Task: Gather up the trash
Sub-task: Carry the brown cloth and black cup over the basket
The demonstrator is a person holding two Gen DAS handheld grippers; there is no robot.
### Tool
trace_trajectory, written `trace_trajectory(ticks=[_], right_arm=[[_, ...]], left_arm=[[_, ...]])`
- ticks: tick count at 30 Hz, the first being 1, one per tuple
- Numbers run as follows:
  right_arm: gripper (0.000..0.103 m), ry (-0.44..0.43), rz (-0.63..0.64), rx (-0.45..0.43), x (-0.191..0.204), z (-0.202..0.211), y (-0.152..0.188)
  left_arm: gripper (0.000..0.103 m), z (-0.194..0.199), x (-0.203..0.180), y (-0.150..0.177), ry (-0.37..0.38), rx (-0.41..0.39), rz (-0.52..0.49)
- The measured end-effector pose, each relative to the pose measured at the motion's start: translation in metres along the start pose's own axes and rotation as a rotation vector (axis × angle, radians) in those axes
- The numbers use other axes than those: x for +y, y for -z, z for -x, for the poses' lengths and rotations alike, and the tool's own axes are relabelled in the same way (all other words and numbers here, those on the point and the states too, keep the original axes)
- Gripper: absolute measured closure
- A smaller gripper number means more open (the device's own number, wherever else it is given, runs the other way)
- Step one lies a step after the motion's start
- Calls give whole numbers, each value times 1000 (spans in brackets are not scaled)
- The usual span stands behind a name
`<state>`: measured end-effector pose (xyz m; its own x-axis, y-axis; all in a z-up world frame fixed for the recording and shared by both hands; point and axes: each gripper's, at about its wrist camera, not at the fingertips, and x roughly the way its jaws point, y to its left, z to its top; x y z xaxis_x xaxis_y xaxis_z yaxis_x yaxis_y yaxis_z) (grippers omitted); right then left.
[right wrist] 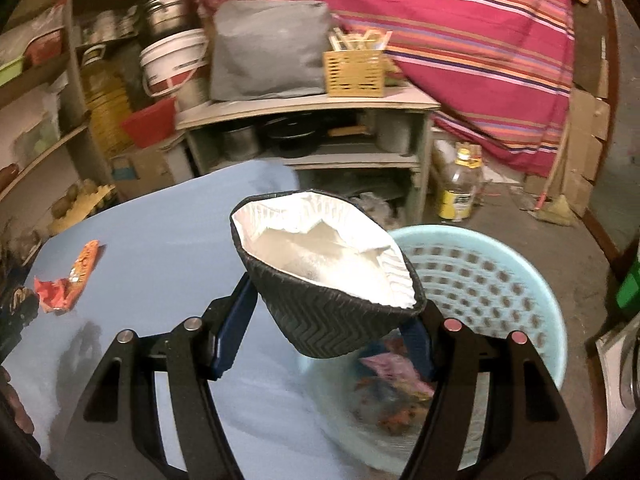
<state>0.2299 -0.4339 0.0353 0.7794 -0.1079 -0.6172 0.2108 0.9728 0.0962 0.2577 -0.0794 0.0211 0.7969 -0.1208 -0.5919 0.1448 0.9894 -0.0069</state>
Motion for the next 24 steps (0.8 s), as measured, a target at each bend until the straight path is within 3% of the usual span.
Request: trace_trajectory(ticks=[14, 24], right_arm=[[36, 85, -106, -32, -99, 31, 10], [36, 104, -178, -71, -142, 45, -1]], left_arm=[[54, -6, -134, -26, 139, -23, -60], [54, -17, -236, -42, 259, -19, -117]])
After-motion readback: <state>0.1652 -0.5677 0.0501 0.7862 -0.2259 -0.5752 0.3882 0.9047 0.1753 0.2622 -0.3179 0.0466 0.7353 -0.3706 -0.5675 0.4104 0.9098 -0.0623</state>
